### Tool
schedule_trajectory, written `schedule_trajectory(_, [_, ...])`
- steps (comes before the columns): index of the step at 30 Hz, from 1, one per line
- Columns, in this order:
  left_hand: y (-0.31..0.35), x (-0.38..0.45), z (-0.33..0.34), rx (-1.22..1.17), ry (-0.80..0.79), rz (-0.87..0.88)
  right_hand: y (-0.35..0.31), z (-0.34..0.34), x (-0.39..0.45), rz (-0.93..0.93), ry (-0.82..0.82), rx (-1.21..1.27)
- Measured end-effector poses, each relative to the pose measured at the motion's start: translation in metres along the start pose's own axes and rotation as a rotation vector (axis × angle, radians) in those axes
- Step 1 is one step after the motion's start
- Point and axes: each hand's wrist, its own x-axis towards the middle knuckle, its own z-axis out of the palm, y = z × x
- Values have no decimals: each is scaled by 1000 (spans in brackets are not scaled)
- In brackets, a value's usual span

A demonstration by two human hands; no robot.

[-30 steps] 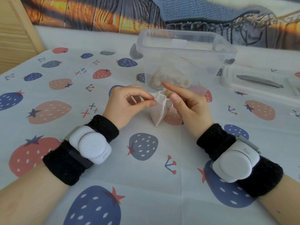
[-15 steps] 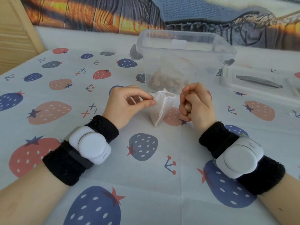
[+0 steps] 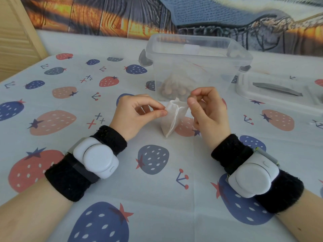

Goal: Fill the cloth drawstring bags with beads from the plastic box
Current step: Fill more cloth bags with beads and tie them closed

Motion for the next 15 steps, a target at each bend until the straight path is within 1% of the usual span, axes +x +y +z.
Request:
schedule_trajectory(7, [-1, 0, 0, 29, -11, 30, 4, -2, 1, -190, -45, -164])
schedule_trajectory(10, [-2, 0, 0, 41, -5, 35, 6, -1, 1, -187, -64, -225])
schedule_trajectory(15, [0, 0, 0, 30, 1, 18, 8, -2, 2, -195, -80, -244])
